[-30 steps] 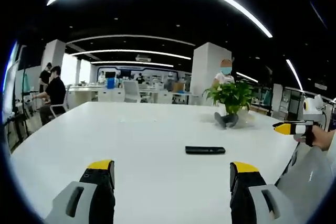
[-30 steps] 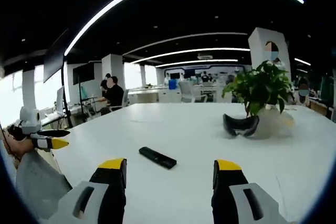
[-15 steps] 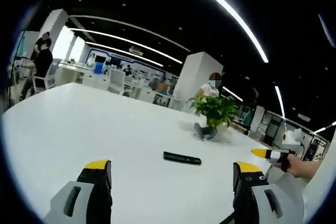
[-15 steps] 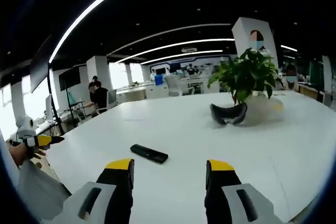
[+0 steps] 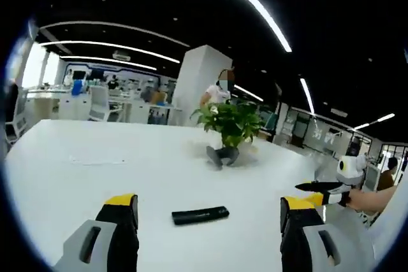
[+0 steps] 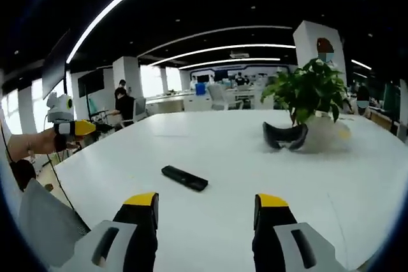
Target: Press the specified remote control buttons in sequence, fully releasing each button before pressing the next.
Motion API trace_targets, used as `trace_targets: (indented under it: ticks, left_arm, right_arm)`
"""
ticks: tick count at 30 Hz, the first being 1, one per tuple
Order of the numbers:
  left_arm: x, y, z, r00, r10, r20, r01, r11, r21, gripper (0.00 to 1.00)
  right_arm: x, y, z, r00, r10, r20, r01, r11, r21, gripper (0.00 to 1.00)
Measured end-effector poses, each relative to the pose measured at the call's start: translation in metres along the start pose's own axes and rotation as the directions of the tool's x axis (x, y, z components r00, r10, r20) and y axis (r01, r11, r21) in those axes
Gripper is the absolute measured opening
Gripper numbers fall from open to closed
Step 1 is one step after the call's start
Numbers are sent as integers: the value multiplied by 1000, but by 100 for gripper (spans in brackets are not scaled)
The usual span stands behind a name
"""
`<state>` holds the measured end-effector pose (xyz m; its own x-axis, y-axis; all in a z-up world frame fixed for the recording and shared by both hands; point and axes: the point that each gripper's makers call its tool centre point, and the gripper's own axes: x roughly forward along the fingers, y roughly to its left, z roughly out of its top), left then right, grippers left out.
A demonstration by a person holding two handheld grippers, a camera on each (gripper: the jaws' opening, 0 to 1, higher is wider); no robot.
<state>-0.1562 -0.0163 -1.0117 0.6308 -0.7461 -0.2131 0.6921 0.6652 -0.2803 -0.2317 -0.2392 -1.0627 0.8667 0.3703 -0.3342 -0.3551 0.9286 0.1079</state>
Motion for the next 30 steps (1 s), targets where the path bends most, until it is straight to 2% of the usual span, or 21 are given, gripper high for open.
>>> trace_targets:
  ticks: [1, 2, 3, 4, 6, 8, 10, 11, 13, 15, 18, 21, 24, 28, 30]
  left_arm:
    - [9, 0, -6, 998, -11, -57, 11, 1000, -2, 96]
    - [13, 1, -13, 994, -12, -108, 16, 999, 35, 96]
    - [20, 1, -20, 987, -23, -159, 44, 991, 126, 95]
    - [23, 2, -23, 983, -25, -180, 52, 988, 148, 95]
    - [30, 6, -46, 948, -20, -318, 91, 973, 211, 93]
    - [35, 7, -56, 926, -46, -375, 142, 962, 233, 89]
    - [40, 3, -60, 915, -88, -394, 179, 963, 199, 87]
    - [41, 3, -61, 913, -93, -396, 183, 964, 195, 87]
    - [46, 8, -67, 896, -111, -429, 206, 962, 182, 89]
    - [50, 14, -77, 866, -107, -489, 235, 949, 208, 89]
    - [59, 26, -88, 817, -83, -570, 283, 920, 272, 89]
    - [68, 33, -94, 780, -73, -621, 318, 901, 294, 87]
    - [77, 38, -97, 749, -61, -660, 373, 862, 344, 86]
    - [88, 39, -98, 731, -58, -680, 401, 843, 358, 84]
    - [93, 40, -101, 717, -57, -695, 413, 837, 357, 84]
  right_arm:
    - [0, -1, 0, 1000, 1, 0, -1, 1000, 1, 58]
    - [0, -1, 0, 1000, 0, 2, 0, 1000, 4, 58]
    - [0, -2, 1, 1000, -1, 6, 1, 1000, 7, 58]
    - [-1, -3, 1, 1000, -4, 11, 4, 1000, 12, 58]
    - [-1, -4, 1, 1000, -6, 15, 6, 1000, 18, 57]
    - [-1, -5, 1, 1000, -9, 13, 9, 1000, 22, 57]
    - [0, -5, -1, 1000, -3, 8, 3, 1000, 21, 56]
    - [0, -4, -1, 1000, 2, 5, -2, 1000, 19, 56]
    - [0, -3, -2, 1000, -1, 0, 1, 1000, 6, 56]
    - [0, -4, -2, 1000, -9, -2, 9, 1000, 4, 55]
    - [-1, -8, -2, 1000, -20, 2, 20, 1000, 17, 54]
    - [-2, -10, -3, 1000, -27, 0, 27, 999, 24, 53]
    - [-1, -9, -5, 1000, -26, -14, 26, 1000, 11, 53]
    - [1, -7, -8, 999, -24, -32, 23, 1000, -12, 53]
    - [1, -6, -9, 999, -21, -37, 20, 1000, -16, 52]
